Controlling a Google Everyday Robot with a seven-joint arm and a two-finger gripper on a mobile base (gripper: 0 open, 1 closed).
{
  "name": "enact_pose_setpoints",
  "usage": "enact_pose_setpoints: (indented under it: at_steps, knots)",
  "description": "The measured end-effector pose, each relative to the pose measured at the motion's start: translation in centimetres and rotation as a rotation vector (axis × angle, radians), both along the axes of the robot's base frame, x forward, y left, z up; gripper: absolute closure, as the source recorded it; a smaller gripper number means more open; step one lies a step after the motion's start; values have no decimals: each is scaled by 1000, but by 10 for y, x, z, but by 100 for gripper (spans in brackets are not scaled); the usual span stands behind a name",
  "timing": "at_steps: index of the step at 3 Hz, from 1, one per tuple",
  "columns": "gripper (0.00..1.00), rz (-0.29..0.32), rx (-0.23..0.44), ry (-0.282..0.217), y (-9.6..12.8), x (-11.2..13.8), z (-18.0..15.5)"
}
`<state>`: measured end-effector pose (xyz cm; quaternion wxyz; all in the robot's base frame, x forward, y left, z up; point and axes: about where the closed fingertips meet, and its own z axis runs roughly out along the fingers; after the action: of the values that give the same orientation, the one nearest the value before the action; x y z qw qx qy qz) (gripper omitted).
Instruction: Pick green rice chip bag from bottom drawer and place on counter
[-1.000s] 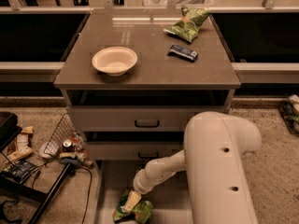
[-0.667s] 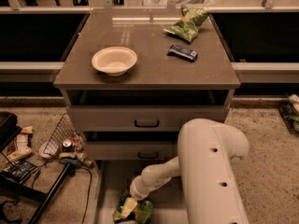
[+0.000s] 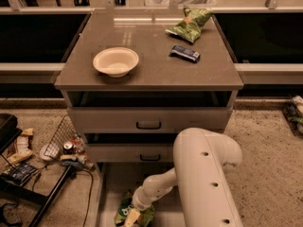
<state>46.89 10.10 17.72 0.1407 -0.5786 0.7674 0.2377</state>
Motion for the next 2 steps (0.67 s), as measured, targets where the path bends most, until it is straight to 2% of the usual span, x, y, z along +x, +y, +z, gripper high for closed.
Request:
enact_pose_setpoints:
  at_steps: [1,2]
  knots:
    - [15,14,1,5,5,-10,-16]
    - [39,25,2,8,13,-21,-27]
